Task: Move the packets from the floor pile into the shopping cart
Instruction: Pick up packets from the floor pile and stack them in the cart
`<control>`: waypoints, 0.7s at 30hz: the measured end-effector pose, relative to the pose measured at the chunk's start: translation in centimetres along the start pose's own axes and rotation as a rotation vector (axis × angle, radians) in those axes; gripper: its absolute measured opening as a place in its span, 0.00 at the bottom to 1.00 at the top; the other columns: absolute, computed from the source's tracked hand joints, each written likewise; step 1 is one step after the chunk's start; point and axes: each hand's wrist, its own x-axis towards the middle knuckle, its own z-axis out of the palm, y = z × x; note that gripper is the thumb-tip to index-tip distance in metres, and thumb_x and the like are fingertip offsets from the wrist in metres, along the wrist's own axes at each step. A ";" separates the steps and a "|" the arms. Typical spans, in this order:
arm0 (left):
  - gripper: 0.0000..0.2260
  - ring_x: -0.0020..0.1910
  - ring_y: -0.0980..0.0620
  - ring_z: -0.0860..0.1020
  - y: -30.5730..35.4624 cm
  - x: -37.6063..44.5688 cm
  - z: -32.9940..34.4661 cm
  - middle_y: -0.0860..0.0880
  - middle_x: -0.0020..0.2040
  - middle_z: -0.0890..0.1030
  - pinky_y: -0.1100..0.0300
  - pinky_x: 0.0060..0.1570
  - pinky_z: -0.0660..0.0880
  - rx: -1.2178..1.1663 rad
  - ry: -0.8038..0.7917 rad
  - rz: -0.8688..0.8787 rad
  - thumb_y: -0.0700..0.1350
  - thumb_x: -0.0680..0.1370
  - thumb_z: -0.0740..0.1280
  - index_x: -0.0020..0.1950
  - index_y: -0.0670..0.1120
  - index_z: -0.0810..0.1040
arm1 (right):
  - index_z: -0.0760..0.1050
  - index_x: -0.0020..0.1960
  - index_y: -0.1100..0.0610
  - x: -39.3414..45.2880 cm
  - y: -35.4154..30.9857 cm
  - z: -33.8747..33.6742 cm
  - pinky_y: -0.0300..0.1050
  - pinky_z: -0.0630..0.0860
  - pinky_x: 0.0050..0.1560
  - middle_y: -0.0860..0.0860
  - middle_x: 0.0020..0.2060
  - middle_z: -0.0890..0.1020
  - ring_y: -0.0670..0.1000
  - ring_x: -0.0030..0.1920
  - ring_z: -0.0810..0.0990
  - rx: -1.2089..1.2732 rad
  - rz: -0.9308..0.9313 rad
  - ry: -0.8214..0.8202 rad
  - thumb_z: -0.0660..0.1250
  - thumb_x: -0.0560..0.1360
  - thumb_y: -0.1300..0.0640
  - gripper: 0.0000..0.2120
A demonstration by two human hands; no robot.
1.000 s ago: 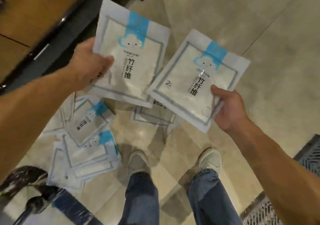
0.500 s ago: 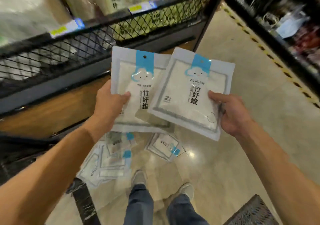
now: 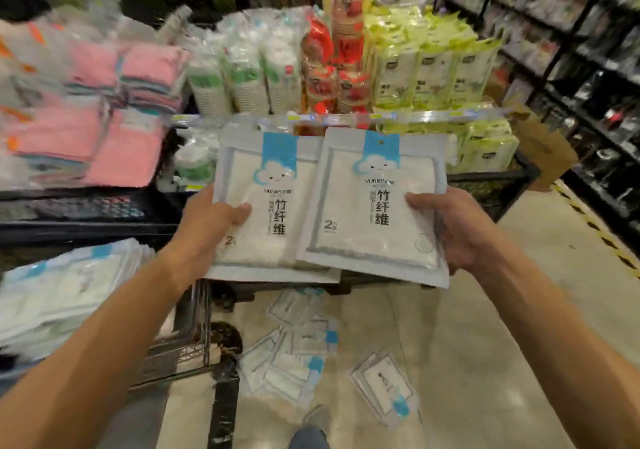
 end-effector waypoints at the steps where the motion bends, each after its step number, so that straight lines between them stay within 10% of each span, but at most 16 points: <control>1: 0.12 0.48 0.45 0.86 0.2 -1.5 -1.5 0.47 0.50 0.87 0.53 0.42 0.81 -0.017 0.039 0.000 0.34 0.78 0.70 0.60 0.44 0.80 | 0.80 0.64 0.64 -0.3 -0.4 1.0 0.59 0.84 0.55 0.61 0.56 0.86 0.61 0.56 0.86 -0.012 -0.003 -0.049 0.67 0.77 0.68 0.16; 6: 0.13 0.45 0.46 0.85 -0.2 -9.6 -8.0 0.46 0.49 0.86 0.52 0.39 0.81 -0.077 0.296 -0.067 0.33 0.78 0.70 0.60 0.45 0.79 | 0.80 0.55 0.61 -3.0 -1.5 6.4 0.55 0.86 0.41 0.58 0.48 0.88 0.57 0.46 0.89 -0.059 0.048 -0.291 0.65 0.79 0.69 0.09; 21: 0.09 0.43 0.44 0.85 -5.0 -22.5 -26.4 0.45 0.45 0.85 0.51 0.38 0.80 -0.190 0.629 -0.157 0.33 0.79 0.68 0.53 0.47 0.77 | 0.77 0.66 0.61 -9.6 4.4 22.3 0.64 0.82 0.57 0.60 0.57 0.86 0.62 0.57 0.85 -0.130 0.122 -0.605 0.66 0.78 0.68 0.16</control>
